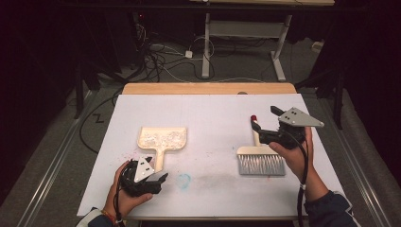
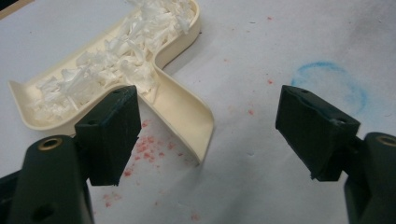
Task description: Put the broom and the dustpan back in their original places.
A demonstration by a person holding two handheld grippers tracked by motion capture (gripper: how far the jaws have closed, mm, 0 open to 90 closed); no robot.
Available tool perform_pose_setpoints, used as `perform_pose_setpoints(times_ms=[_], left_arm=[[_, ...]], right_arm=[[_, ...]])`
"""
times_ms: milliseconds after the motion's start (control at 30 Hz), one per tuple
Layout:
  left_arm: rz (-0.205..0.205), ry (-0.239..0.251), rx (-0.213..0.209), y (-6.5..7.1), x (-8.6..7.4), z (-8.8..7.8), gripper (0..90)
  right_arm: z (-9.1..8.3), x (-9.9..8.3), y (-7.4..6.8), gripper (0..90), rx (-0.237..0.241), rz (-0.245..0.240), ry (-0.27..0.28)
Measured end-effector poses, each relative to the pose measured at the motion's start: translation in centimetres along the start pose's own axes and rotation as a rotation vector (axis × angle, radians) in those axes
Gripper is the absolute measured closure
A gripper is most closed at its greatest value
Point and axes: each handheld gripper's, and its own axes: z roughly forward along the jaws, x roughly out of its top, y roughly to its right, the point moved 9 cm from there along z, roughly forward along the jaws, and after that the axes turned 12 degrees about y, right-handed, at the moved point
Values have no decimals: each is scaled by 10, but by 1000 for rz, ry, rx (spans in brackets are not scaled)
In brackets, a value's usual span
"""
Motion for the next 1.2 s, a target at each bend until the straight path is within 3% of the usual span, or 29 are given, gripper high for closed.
perform_pose_setpoints(times_ms=[667,1200], left_arm=[[5,-4,-3,1,0,1,218],[7,-5,-7,2,0,2,218]], right_arm=[[-27,2,-16,190,43,-37,6],[-50,-6,-15,190,51,-60,-5]])
